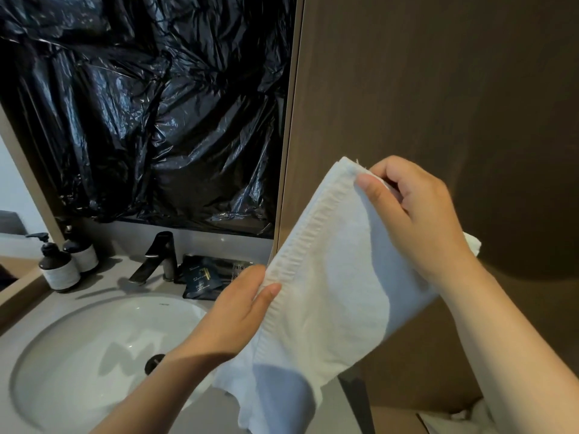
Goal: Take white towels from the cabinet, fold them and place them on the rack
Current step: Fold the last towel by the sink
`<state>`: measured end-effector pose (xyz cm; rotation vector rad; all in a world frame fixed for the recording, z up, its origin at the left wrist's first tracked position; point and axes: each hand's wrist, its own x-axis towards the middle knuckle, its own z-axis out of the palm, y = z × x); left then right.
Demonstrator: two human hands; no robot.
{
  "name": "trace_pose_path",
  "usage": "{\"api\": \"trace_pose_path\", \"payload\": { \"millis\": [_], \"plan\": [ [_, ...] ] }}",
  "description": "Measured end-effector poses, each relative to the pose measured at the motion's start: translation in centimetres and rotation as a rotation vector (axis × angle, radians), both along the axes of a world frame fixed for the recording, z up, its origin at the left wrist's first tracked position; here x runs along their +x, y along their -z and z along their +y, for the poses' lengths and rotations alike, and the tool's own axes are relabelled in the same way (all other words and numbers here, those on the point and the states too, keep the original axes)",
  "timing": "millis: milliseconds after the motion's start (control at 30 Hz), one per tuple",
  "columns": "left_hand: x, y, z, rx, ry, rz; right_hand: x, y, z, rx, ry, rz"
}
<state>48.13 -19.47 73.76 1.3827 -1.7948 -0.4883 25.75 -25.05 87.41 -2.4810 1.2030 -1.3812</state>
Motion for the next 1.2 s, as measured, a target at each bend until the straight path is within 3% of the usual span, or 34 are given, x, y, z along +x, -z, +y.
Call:
{"api": "trace_pose_path", "payload": {
  "millis": [167,267,433,600,767,1067,1200],
  "plan": [
    [1.7,-2.0,-0.1,-0.168,-0.007,-0.093,-1.4,1.1,-0.1,0.075,0.039,-0.146],
    [3.0,-4.1,-0.2,-0.139,0.043,-0.131,-2.3,3.7,-0.3,0.187,0.11,-0.25],
    [2.5,-1.8,-2.3,0.326,0.215,-0.261,-5.2,13.1,0.7,0.608,0.308,-0.328],
    [-3.6,11.0,-2.2,0.586,0.324,-0.472,-9.3,26.4,4.8,0.907,0.575,-0.295],
    [-7.7,17.9,-1.8,0.492,0.199,-0.432,-11.3,31.7,6.2,0.927,0.699,-0.311],
    [-4.3,18.6,0.6,0.206,0.046,-0.411,-11.7,33.4,5.4,1.005,0.738,-0.165],
    [-1.1,18.6,5.4,0.248,-0.059,-0.403,-9.7,32.8,6.6,0.882,0.633,-0.071]
  ]
}}
